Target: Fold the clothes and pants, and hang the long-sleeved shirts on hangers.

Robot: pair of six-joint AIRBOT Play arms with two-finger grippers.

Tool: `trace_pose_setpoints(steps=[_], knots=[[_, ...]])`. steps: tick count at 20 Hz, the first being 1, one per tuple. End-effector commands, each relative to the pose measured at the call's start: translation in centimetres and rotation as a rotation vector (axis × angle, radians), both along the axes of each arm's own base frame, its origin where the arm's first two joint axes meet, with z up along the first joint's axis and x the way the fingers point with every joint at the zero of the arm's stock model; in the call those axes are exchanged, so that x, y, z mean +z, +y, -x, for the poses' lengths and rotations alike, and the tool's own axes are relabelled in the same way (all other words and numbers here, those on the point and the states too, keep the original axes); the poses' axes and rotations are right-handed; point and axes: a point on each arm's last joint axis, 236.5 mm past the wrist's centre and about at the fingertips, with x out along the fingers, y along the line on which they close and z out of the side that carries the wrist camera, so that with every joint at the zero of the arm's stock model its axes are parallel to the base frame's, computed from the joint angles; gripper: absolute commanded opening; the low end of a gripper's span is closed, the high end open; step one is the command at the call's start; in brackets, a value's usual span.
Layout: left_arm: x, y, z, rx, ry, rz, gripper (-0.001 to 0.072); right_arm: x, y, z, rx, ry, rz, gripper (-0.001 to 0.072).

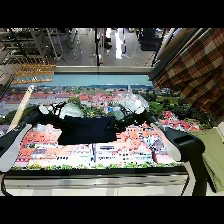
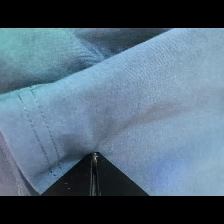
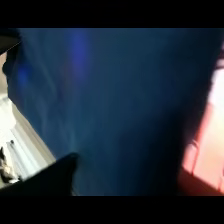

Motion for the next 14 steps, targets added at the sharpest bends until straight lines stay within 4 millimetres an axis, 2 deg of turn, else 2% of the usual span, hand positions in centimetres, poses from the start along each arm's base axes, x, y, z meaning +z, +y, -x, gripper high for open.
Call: trace_pose_setpoints(steps=[1, 2, 4, 6, 9, 12, 14], knots=[[4.3, -0.8, -1.3, -0.013, -0.051, 0.038, 0.0007, 2.3, 4.3, -0.4, 0.020, -0.044, -0.066, 0.0074], [7.3, -1.4, -1.5, -0.035, -0.077, 0.067, 0.0007, 3.5, 4.5, -1.1, 0.006, -0.058, -0.070, 0.0016], [14.6, -2.0, -0.3, -0.108, -0.135, 0.088, 0.0007, 6.4, 2.9, -2.4, -0.029, -0.093, -0.017, 0.0015], [21.1, -1.8, 1.9, -0.142, -0.208, 0.085, 0.0007, 9.6, -1.9, -3.6, -0.093, -0.130, 0.103, 0.0015], [27.8, -0.3, 5.8, -0.149, -0.322, 0.050, 0.0008, 16.7, -12.2, -4.5, -0.256, -0.162, 0.187, 0.0015], [31.7, 1.7, 8.5, -0.116, -0.398, 0.022, 0.0008, 23.6, -23.9, -4.7, -0.519, -0.232, 0.219, 0.0015], [33.1, 3.0, 9.9, -0.088, -0.423, 0.004, 0.0008, 26.7, -32.9, -3.0, -0.706, -0.264, 0.265, 0.0015]])
